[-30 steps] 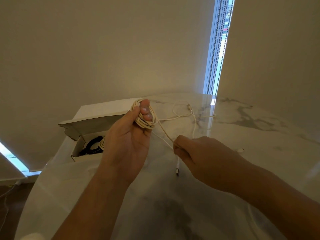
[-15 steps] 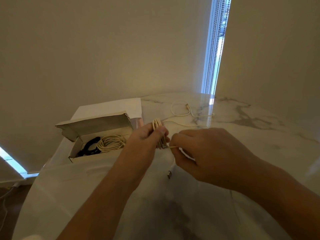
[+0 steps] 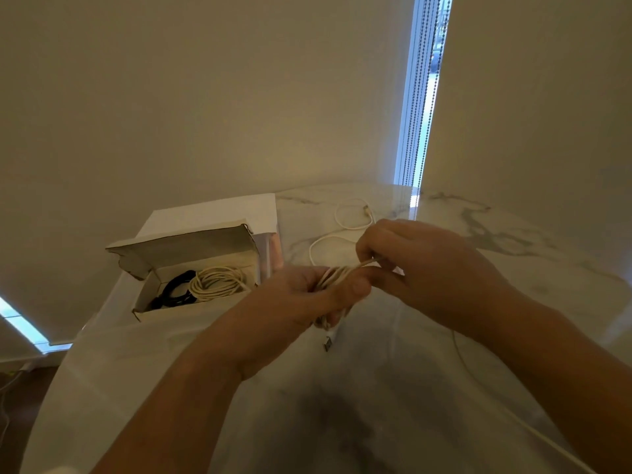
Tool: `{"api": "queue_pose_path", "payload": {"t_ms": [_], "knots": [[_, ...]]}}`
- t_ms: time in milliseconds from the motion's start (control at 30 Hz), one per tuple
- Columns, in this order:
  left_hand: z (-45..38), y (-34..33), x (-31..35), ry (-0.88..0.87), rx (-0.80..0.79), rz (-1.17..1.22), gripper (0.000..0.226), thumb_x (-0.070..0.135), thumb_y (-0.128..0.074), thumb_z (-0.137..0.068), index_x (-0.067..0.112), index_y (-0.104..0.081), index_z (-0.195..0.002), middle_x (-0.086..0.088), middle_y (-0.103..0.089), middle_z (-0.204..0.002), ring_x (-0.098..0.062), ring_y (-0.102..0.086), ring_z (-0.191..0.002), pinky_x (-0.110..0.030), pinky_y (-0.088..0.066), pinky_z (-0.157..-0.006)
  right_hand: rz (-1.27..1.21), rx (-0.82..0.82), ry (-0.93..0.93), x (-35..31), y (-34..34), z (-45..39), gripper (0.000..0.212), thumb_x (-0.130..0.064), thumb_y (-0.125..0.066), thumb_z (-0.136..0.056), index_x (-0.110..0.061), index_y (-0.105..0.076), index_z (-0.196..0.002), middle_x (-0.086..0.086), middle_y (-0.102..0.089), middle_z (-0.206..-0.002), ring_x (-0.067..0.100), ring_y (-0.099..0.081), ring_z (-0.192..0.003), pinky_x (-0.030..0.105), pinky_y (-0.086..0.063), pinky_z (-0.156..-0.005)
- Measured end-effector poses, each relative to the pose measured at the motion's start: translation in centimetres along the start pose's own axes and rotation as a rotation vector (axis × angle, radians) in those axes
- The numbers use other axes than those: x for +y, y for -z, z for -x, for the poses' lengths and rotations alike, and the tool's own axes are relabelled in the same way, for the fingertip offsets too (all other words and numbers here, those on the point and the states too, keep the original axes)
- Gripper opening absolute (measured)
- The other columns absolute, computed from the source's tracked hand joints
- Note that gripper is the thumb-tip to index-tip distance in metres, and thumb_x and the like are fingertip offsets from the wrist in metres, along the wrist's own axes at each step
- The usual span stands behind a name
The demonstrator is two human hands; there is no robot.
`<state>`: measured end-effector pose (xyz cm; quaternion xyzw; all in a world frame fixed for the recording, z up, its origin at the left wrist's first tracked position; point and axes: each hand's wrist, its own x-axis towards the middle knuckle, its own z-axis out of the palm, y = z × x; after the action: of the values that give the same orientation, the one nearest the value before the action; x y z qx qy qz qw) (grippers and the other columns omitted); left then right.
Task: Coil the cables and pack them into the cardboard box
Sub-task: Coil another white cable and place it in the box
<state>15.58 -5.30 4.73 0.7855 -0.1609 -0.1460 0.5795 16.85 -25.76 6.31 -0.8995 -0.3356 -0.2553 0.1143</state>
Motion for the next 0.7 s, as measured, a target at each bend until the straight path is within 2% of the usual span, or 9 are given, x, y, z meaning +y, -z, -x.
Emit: {"api": "queue_pose_path", "payload": {"t_ms": [100, 200, 267, 367, 467, 500, 567, 633, 700], "knots": [[-0.2, 0.2, -0.3, -0.002, 0.027, -0.053, 0.033, 0.047, -0.062, -0.086, 0.020, -0.077, -0.098, 0.006, -0.065, -0.073, -0.013, -0.058, -0.074, -0.031, -0.047, -0.075, 0.010, 0.026, 0.031, 0.5, -0.6, -0.1, 0.020, -0.039, -0.055, -0.089, -0.019, -0.060, -0.089, -0.006, -0.061, -0.080, 0.013, -0.051, -0.064, 0.012, -0.028, -0.056], [-0.5, 0.2, -0.5, 0.006, 0.092, -0.041, 0.036, 0.054, -0.060, -0.081, 0.023, -0.077, -0.090, 0.010, -0.062, -0.067, -0.009, -0.055, -0.068, -0.033, -0.046, -0.078, -0.011, 0.027, 0.014, 0.8, -1.1, -0.1, 0.022, -0.041, -0.050, -0.091, -0.021, -0.059, -0.091, -0.006, -0.061, -0.082, 0.010, -0.049, -0.065, 0.012, -0.033, -0.056], [-0.5, 0.3, -0.5, -0.021, 0.112, -0.034, 0.034, 0.054, -0.062, -0.086, 0.023, -0.076, -0.086, 0.011, -0.058, -0.064, -0.010, -0.052, -0.067, -0.035, -0.044, -0.077, -0.026, 0.043, 0.001, 1.0, -1.3, -0.1, 0.026, -0.045, -0.044, -0.093, -0.023, -0.058, -0.093, -0.009, -0.060, -0.083, 0.008, -0.048, -0.065, 0.018, -0.041, -0.055], [-0.3, 0.7, -0.4, -0.069, 0.159, -0.032, 0.041, 0.054, -0.061, -0.087, 0.015, -0.075, -0.091, 0.005, -0.052, -0.066, -0.013, -0.046, -0.067, -0.036, -0.039, -0.071, -0.026, 0.074, -0.011, 1.4, -1.2, -0.1, 0.025, -0.044, -0.043, -0.095, -0.024, -0.058, -0.096, -0.011, -0.059, -0.084, 0.007, -0.049, -0.067, 0.026, -0.049, -0.055], [-0.3, 0.9, -0.3, -0.118, 0.185, -0.008, 0.070, 0.062, -0.067, -0.078, -0.004, -0.066, -0.102, -0.007, -0.046, -0.071, -0.021, -0.041, -0.070, -0.040, -0.036, -0.072, -0.005, 0.075, -0.025, 1.5, -1.3, -0.1, 0.023, -0.041, -0.044, -0.096, -0.023, -0.058, -0.098, -0.011, -0.059, -0.085, 0.008, -0.051, -0.067, 0.024, -0.047, -0.056], [-0.2, 0.9, -0.2, -0.129, 0.187, 0.010, 0.072, 0.061, -0.065, -0.078, -0.006, -0.065, -0.104, -0.009, -0.045, -0.073, -0.022, -0.040, -0.071, -0.040, -0.036, -0.072, -0.004, 0.074, -0.031, 1.5, -1.3, -0.1, 0.023, -0.041, -0.044, -0.097, -0.023, -0.058, -0.098, -0.011, -0.060, -0.086, 0.008, -0.052, -0.067, 0.023, -0.047, -0.056], [-0.1, 0.8, -0.1, -0.139, 0.174, 0.052, 0.059, 0.054, -0.063, -0.084, -0.001, -0.069, -0.104, -0.010, -0.045, -0.076, -0.023, -0.039, -0.073, -0.040, -0.036, -0.073, -0.003, 0.071, -0.044, 1.7, -1.4, -0.1, 0.024, -0.041, -0.042, -0.097, -0.023, -0.059, -0.100, -0.009, -0.062, -0.087, 0.010, -0.054, -0.068, 0.024, -0.048, -0.057], [0.0, 0.6, 0.2, -0.140, 0.158, 0.095, 0.037, 0.045, -0.062, -0.092, 0.012, -0.077, -0.100, -0.011, -0.044, -0.079, -0.023, -0.039, -0.075, -0.036, -0.037, -0.073, -0.007, 0.066, -0.054, 1.8, -1.5, -0.1, 0.025, -0.041, -0.042, -0.097, -0.023, -0.059, -0.101, -0.009, -0.062, -0.088, 0.010, -0.055, -0.069, 0.025, -0.049, -0.058], [0.2, 0.4, 0.4, -0.145, 0.140, 0.148, 0.032, 0.040, -0.059, -0.091, 0.016, -0.079, -0.099, -0.011, -0.043, -0.081, -0.020, -0.040, -0.074, -0.029, -0.038, -0.070, -0.005, 0.070, -0.061, 2.0, -1.6, -0.1, 0.024, -0.040, -0.043, -0.097, -0.023, -0.059, -0.100, -0.009, -0.061, -0.088, 0.011, -0.054, -0.069, 0.026, -0.049, -0.058]]}}
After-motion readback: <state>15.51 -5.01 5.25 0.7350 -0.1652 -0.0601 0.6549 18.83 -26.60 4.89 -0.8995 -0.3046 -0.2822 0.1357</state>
